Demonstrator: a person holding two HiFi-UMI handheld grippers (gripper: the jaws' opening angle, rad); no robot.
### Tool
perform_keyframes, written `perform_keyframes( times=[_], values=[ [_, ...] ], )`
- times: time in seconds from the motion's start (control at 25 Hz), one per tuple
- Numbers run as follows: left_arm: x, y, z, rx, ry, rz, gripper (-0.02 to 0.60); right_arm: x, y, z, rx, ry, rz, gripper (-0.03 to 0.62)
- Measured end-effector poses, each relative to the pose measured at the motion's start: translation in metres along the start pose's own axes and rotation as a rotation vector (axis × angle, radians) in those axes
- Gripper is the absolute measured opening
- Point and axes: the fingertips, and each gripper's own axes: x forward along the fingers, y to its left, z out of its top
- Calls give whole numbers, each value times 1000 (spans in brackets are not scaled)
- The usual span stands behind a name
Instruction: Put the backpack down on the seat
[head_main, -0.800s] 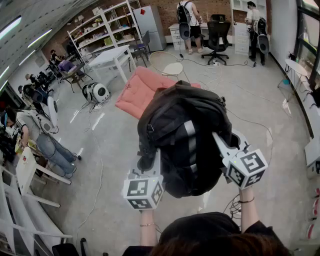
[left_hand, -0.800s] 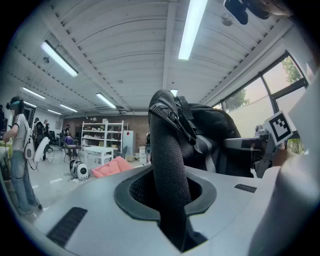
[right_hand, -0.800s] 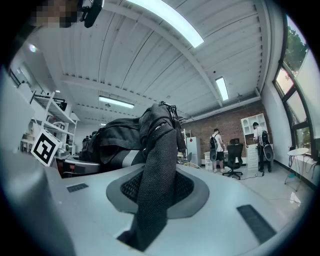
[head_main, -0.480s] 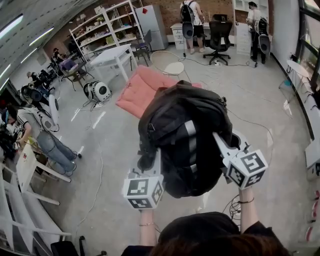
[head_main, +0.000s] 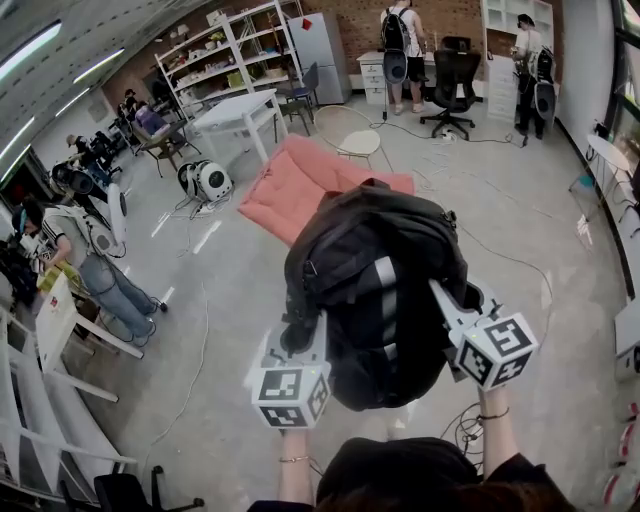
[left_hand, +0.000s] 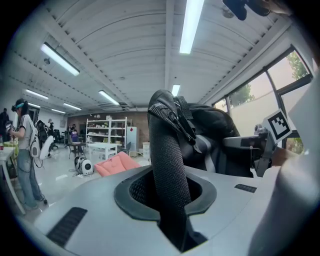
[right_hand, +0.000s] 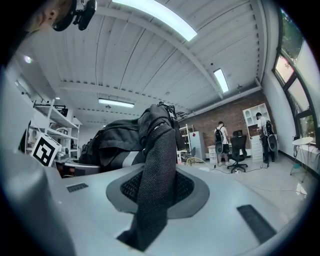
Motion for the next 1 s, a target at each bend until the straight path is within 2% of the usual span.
perform_keyframes(
  times=[0.36, 0.64, 1.0],
  values=[
    [46, 21, -13, -33, 40, 22, 80, 51, -25, -17, 37, 41, 22, 78],
    [122, 65, -19, -61, 44, 4, 80, 133, -54, -28, 37, 57, 7, 78],
    [223, 121, 8, -70, 21, -42, 78, 238, -96, -8, 16, 38, -22, 78]
  ],
)
